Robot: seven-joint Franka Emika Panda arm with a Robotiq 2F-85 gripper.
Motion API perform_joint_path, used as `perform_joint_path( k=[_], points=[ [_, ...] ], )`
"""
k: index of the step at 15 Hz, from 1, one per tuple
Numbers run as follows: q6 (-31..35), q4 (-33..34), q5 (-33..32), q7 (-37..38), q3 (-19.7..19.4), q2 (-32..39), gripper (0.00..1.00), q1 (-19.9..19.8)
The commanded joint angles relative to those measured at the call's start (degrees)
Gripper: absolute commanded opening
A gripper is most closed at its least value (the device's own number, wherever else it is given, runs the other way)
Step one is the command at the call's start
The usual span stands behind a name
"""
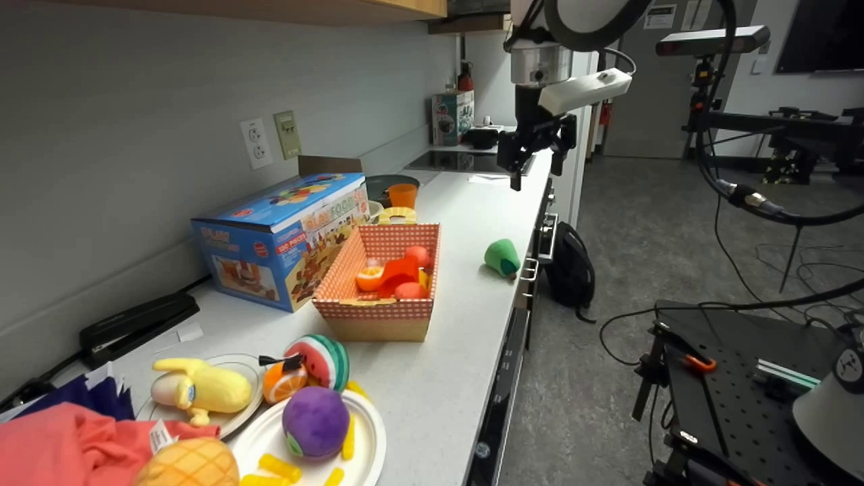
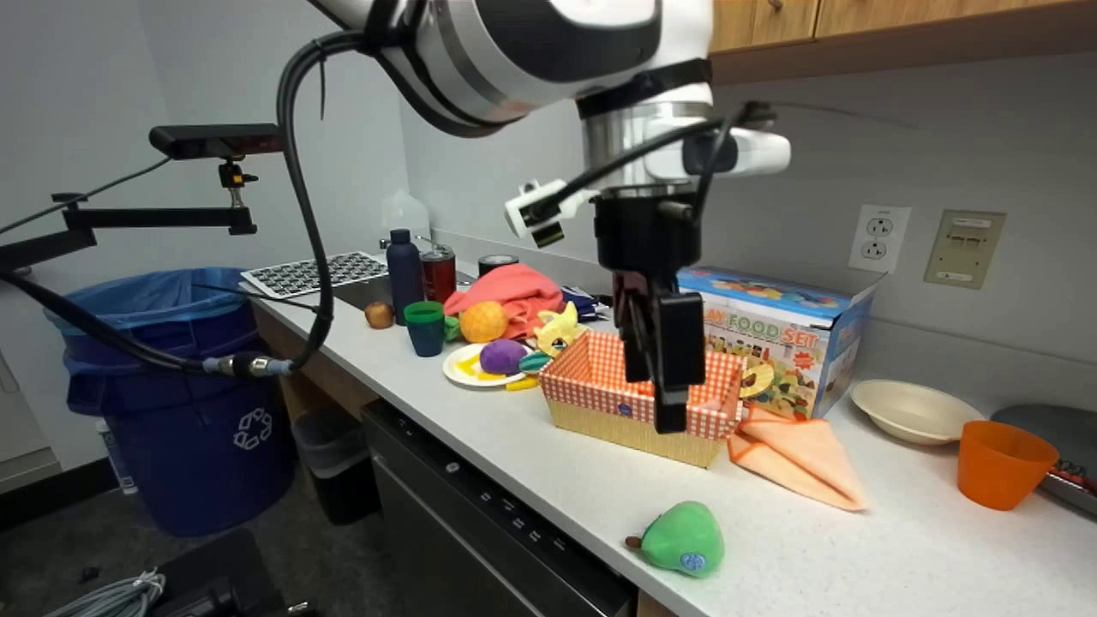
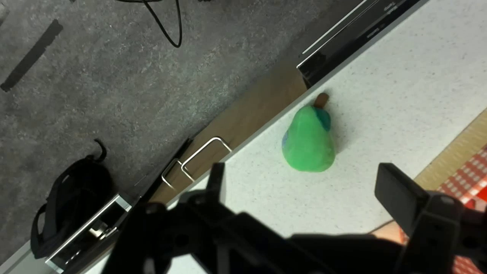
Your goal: Pick the green object and put in the basket
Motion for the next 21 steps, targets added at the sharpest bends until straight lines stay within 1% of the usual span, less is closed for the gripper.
perform_joint_path(
  k=[1, 4, 9, 11, 19, 20, 21],
  points=[
    [4.76, 1.69, 1.99, -1.48, -3.65, 6.03, 1.00, 0.18],
    [9.04, 1.09, 4.79, -2.40, -5.38, 9.70, 1.00, 0.81],
    [14.88, -0.31, 9.48, -3.93, -5.01, 14.75, 1.00, 2.63],
    [16.88, 0.06, 10.10, -4.43, -5.07, 17.19, 1.00, 3.39],
    [20.25, 4.82, 10.78, -5.41, -5.80, 26.72, 1.00, 4.30],
    [20.59, 5.50, 10.53, -4.96, -5.98, 27.53, 0.75, 4.48],
    [20.87, 6.06, 10.05, -4.40, -6.22, 27.94, 0.72, 4.78]
  ],
)
